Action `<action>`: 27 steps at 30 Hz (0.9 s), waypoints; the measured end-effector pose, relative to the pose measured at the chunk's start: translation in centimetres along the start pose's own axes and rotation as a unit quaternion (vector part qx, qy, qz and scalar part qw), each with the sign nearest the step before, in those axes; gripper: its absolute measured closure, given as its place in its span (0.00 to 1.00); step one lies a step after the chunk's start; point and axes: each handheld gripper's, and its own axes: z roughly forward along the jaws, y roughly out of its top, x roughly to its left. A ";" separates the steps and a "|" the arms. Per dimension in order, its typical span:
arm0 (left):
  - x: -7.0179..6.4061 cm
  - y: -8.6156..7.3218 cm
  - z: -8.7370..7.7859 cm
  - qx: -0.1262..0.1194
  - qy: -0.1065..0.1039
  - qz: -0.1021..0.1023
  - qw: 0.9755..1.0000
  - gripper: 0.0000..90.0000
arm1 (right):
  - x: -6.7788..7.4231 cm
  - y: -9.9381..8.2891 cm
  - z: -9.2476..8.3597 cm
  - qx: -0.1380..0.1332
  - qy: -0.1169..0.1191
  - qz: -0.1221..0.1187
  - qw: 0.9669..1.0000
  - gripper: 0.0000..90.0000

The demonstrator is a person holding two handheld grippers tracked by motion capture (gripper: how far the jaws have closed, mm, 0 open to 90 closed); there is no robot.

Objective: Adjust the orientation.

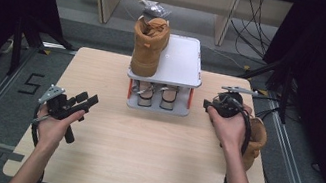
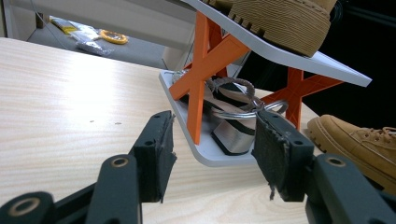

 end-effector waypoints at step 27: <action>-0.3 -0.4 0.2 0.006 -0.007 -0.010 1.000 0.52 | -10.7 -1.5 -6.3 0.063 -0.116 0.057 0.990 0.70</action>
